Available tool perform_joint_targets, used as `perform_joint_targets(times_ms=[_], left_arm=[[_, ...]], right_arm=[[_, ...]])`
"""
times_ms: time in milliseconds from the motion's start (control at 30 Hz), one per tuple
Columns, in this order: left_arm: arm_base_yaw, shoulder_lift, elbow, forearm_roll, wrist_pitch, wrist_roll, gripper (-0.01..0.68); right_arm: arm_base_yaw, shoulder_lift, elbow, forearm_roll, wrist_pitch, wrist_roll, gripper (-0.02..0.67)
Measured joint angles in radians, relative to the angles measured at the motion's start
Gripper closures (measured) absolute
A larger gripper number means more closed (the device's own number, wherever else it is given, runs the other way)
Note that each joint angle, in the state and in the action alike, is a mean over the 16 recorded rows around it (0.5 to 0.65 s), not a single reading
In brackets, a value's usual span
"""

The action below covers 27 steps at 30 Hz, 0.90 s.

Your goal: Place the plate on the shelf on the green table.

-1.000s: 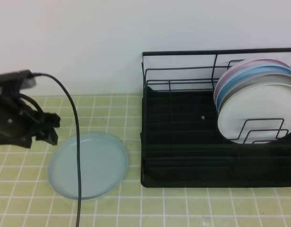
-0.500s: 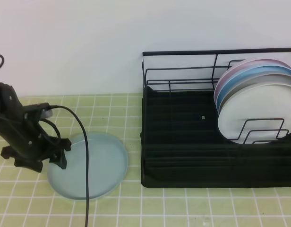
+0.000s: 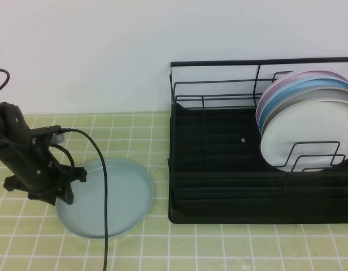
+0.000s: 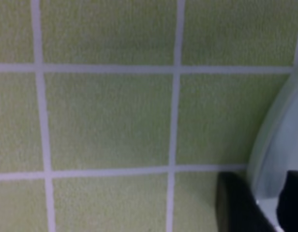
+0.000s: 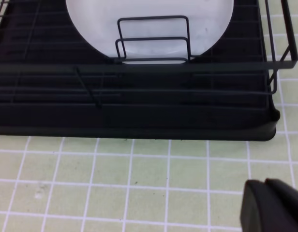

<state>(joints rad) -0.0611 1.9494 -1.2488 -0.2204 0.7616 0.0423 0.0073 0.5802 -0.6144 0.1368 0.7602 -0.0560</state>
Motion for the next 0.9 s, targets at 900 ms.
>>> perform_joint_targets(times_ms=[900], left_arm=[[-0.001,-0.272,0.000,-0.025,-0.165,0.058,0.670]], right_arm=[[0.000,0.001,0.000,0.276,-0.113,-0.131,0.652]])
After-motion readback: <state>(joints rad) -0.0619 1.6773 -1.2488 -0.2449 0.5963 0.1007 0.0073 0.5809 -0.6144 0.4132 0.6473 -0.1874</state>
